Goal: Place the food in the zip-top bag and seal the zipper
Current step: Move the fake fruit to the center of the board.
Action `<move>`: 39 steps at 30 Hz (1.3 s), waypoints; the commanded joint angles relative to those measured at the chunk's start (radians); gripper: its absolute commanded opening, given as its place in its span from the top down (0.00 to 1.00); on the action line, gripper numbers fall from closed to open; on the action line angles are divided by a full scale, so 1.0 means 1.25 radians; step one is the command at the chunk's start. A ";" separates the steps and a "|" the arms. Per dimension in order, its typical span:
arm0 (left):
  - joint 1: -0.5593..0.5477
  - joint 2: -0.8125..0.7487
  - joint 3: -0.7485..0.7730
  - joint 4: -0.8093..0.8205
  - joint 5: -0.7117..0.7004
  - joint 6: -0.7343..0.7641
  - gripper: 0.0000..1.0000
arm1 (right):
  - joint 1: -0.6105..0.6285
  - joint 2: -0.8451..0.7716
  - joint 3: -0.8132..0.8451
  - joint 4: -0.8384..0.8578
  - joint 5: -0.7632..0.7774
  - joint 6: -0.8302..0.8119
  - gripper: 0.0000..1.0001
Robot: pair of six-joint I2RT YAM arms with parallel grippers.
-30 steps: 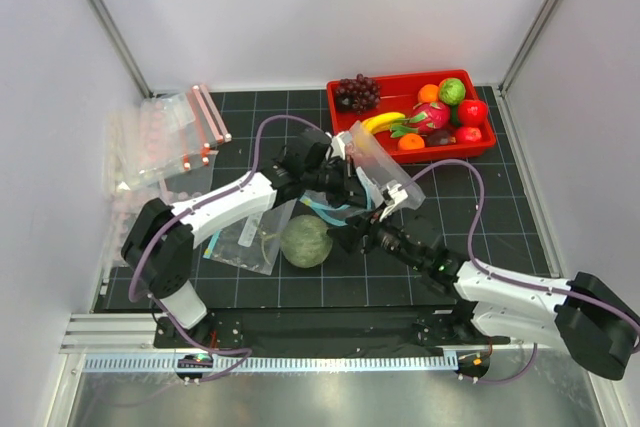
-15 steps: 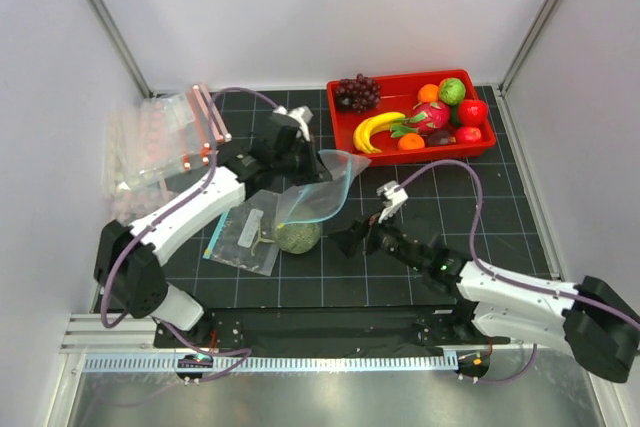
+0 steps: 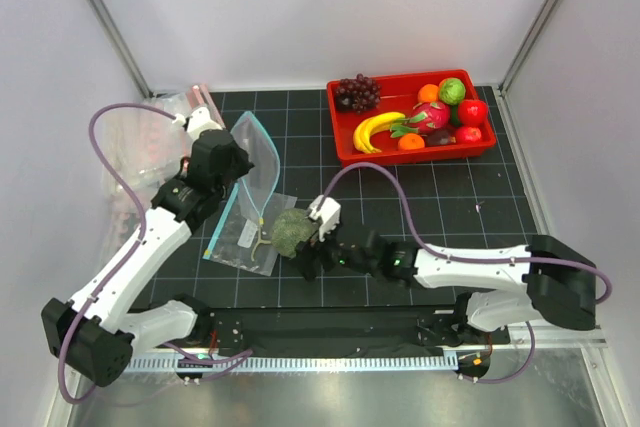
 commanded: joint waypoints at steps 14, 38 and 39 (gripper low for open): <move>-0.113 0.097 0.097 -0.154 -0.568 0.119 0.98 | 0.078 0.198 0.313 -0.228 0.239 -0.125 0.00; -0.098 0.034 0.043 -0.123 -0.488 0.074 0.95 | 0.077 0.328 0.373 -0.378 0.239 -0.070 0.00; -0.098 0.034 0.041 -0.121 -0.484 0.076 0.94 | 0.075 0.337 0.381 -0.388 0.234 -0.069 0.00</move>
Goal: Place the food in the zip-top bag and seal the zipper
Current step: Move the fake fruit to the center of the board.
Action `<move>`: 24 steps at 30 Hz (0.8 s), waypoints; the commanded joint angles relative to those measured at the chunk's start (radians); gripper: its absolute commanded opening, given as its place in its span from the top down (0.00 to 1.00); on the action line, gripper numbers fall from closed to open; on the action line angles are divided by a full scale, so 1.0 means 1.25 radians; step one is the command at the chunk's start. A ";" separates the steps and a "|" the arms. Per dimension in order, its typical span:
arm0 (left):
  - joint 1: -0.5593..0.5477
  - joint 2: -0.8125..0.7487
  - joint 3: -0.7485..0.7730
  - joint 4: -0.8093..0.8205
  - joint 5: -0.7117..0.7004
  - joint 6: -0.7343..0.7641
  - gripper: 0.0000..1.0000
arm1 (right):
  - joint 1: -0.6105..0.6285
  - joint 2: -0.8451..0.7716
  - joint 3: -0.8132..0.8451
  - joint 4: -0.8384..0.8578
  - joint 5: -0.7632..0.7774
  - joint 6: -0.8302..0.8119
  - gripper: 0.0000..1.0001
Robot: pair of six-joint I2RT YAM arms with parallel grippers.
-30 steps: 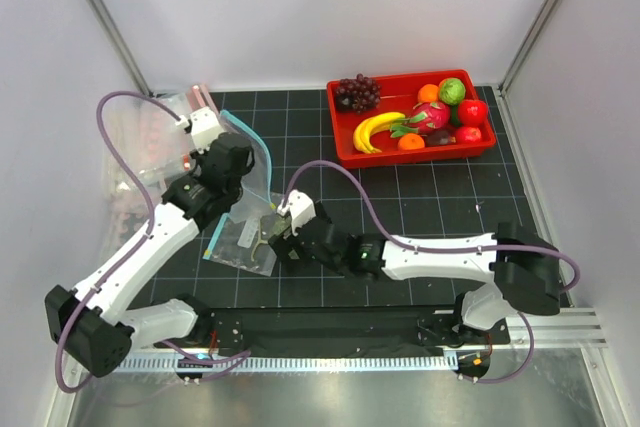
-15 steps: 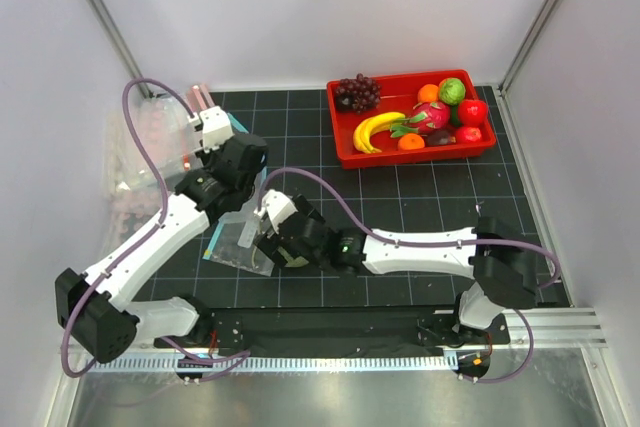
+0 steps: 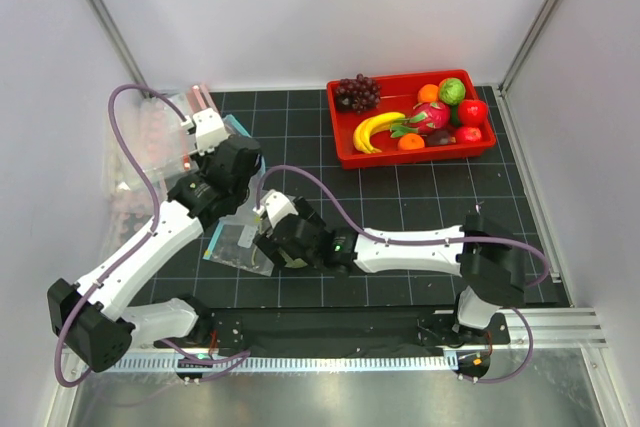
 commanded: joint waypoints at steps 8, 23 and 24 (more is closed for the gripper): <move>0.002 -0.003 -0.009 0.046 0.040 0.006 0.95 | -0.003 0.052 0.021 -0.153 -0.023 0.060 0.06; -0.005 0.064 0.005 0.077 0.192 0.061 1.00 | -0.115 -0.247 -0.195 -0.045 -0.007 0.115 0.39; -0.008 0.072 0.012 0.077 0.199 0.066 1.00 | -0.116 -0.257 -0.200 -0.046 -0.002 0.112 0.36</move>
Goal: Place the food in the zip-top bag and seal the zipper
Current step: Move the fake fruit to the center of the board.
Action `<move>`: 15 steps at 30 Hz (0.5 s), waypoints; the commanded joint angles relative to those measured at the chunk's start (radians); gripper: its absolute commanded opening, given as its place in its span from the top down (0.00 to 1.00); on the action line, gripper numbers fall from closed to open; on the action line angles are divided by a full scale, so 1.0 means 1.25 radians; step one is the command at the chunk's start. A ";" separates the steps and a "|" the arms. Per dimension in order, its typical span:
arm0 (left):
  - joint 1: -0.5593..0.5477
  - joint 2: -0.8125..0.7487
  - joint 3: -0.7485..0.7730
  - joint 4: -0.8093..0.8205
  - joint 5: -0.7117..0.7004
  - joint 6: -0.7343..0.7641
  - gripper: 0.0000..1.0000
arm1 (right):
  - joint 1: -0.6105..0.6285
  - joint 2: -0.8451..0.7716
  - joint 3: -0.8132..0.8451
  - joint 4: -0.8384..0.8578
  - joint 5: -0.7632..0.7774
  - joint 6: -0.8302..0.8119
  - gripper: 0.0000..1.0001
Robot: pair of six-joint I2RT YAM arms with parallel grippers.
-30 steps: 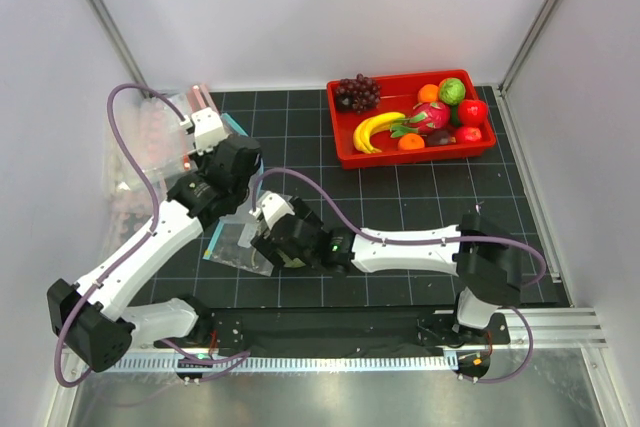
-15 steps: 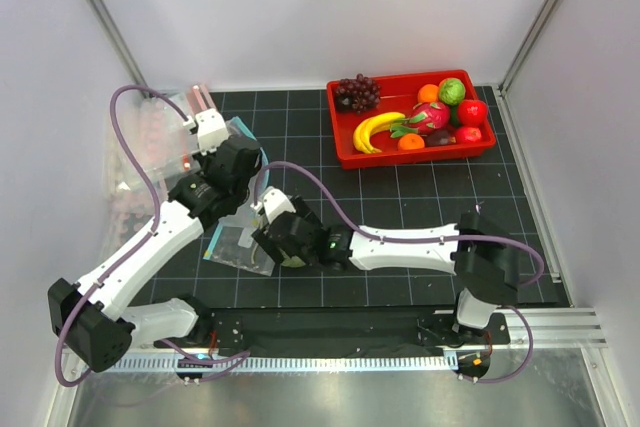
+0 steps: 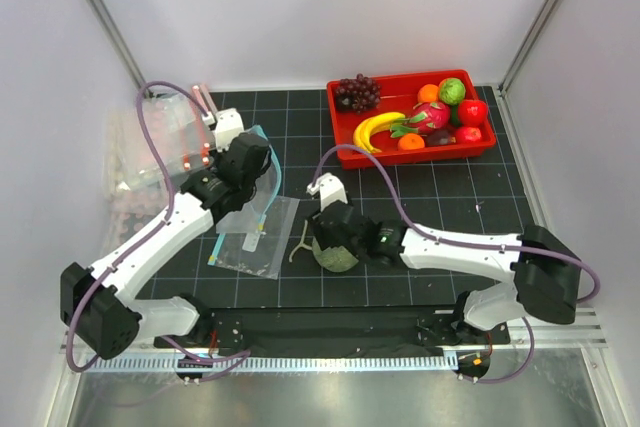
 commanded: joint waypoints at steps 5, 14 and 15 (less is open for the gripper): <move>-0.009 0.061 0.046 0.018 0.062 0.041 1.00 | 0.016 -0.096 -0.033 0.029 -0.071 -0.071 0.10; 0.006 0.052 0.035 0.012 0.085 0.016 0.96 | 0.208 0.032 0.072 0.005 -0.040 -0.269 0.16; 0.014 0.059 0.036 0.012 0.091 0.014 0.96 | 0.222 0.083 0.084 0.002 -0.038 -0.298 0.16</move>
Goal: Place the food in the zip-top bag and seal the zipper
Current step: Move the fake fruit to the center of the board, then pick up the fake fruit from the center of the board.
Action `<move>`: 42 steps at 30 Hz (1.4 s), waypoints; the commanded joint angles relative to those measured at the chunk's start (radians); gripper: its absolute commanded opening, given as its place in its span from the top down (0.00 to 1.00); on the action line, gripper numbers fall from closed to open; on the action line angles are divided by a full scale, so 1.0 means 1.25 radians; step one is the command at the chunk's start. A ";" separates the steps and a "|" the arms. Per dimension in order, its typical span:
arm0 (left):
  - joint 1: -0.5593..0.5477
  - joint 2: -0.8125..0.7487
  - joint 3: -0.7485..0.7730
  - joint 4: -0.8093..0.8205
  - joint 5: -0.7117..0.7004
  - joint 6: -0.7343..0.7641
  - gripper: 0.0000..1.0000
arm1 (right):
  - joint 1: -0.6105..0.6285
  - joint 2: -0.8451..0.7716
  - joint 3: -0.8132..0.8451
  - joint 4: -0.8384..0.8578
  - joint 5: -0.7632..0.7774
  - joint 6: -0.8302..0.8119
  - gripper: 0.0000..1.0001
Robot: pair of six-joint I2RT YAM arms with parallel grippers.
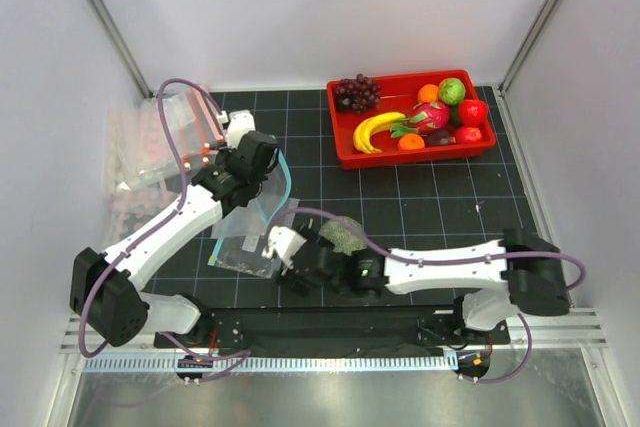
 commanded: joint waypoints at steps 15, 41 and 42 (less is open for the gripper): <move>0.082 -0.027 -0.022 0.041 0.042 -0.061 0.97 | 0.018 0.264 0.147 -0.035 0.096 -0.160 0.23; 0.071 0.020 -0.006 0.080 0.218 -0.022 1.00 | -0.009 -0.034 -0.037 0.172 0.060 -0.129 0.99; 0.068 0.025 -0.003 0.082 0.219 -0.020 1.00 | -0.013 -0.053 -0.057 0.183 0.052 -0.122 0.99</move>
